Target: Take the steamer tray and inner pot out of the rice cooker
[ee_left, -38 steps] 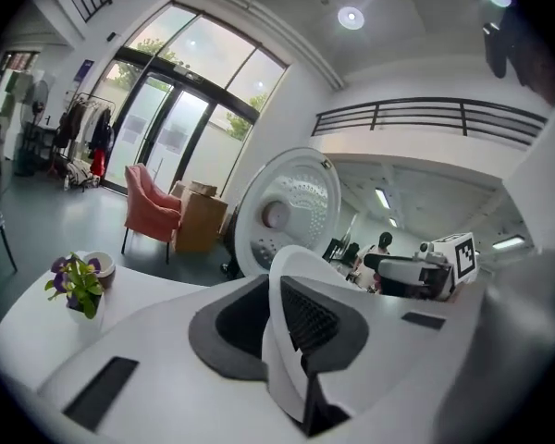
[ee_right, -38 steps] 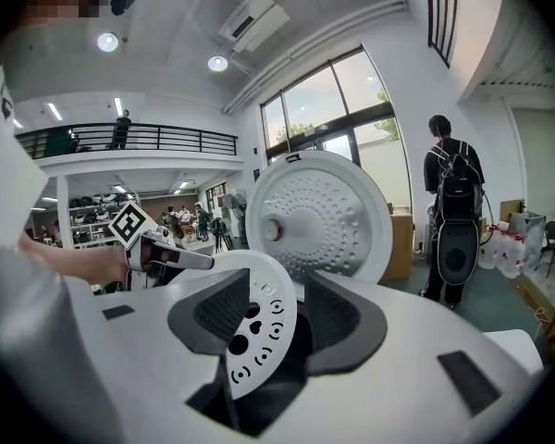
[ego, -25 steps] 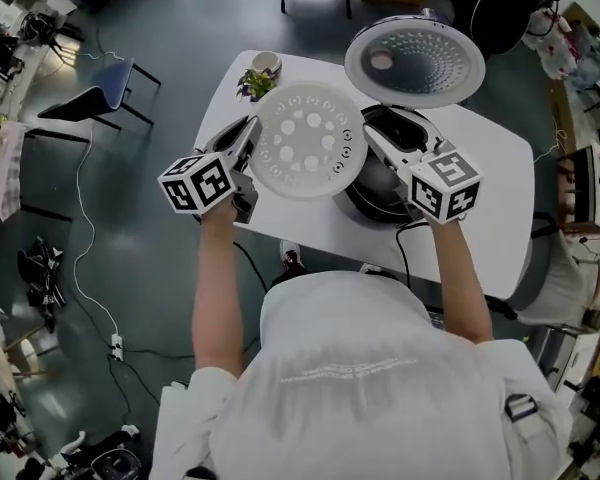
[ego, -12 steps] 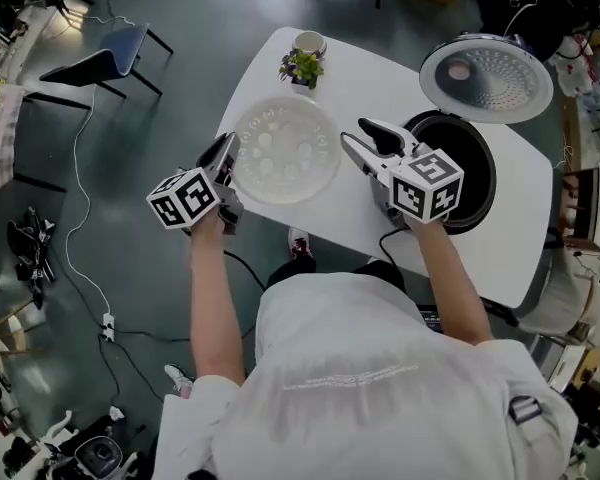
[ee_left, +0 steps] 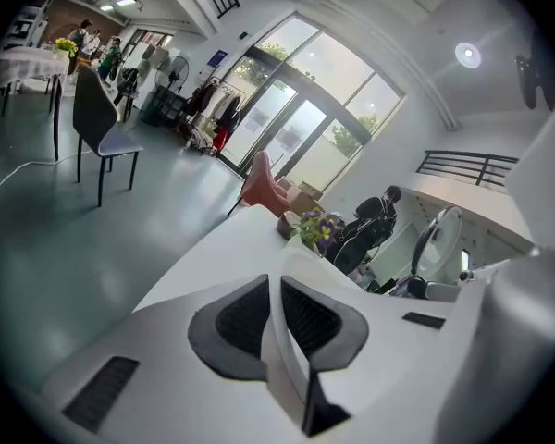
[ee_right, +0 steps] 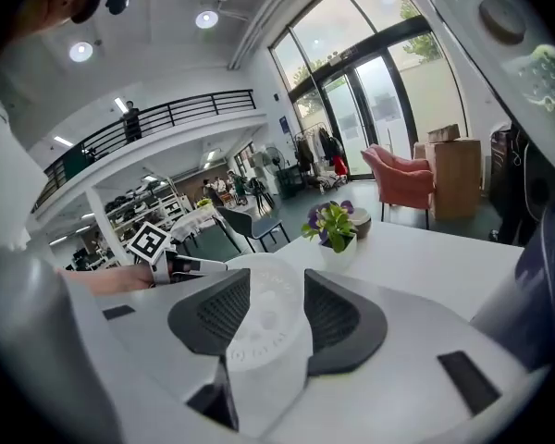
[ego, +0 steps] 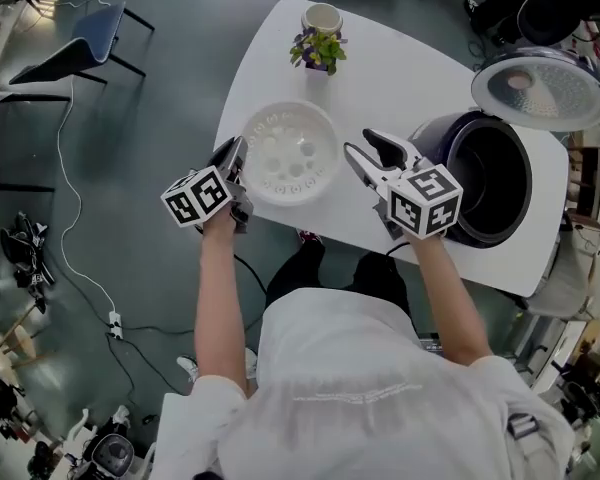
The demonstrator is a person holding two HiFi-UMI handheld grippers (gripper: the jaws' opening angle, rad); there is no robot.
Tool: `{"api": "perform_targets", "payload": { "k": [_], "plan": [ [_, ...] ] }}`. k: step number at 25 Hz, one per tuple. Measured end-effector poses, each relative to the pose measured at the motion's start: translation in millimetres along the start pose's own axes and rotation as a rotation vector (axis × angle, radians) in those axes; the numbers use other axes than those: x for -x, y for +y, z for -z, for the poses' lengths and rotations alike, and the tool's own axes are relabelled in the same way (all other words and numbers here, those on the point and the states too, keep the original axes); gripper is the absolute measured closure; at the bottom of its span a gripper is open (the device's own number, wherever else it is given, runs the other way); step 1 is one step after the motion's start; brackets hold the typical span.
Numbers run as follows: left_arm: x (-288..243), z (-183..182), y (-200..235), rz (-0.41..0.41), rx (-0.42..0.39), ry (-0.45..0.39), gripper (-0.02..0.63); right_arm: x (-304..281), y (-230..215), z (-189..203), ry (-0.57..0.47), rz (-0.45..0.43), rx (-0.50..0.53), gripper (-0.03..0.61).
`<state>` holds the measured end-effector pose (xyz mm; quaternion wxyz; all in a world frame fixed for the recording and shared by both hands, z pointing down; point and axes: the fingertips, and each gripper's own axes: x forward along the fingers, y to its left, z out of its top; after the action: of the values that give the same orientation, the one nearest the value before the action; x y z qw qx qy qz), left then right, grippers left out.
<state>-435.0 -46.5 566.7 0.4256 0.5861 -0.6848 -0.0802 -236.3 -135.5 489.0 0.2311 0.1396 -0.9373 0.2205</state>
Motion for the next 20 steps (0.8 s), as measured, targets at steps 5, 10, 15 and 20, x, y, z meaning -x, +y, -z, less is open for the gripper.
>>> {"api": "perform_targets", "payload": {
  "k": [5, 10, 15, 20],
  "plan": [
    [-18.1, 6.6, 13.0, 0.001, 0.034, 0.038, 0.564, -4.4, -6.7, 13.1, 0.026, 0.045, -0.053, 0.38],
    [-42.8, -0.8, 18.1, 0.005, 0.022, 0.06, 0.56, -22.6, -12.4, 17.6, 0.048, 0.054, -0.08, 0.38],
    [-61.5, -5.3, 24.1, 0.001, 0.052, 0.05, 0.56, -38.0, -14.6, 21.3, 0.06, 0.042, -0.101, 0.38],
    [-72.4, -12.3, 24.7, -0.002, 0.081, 0.02, 0.557, -42.2, -18.1, 15.9, 0.039, 0.049, -0.129, 0.38]
  ]
}}
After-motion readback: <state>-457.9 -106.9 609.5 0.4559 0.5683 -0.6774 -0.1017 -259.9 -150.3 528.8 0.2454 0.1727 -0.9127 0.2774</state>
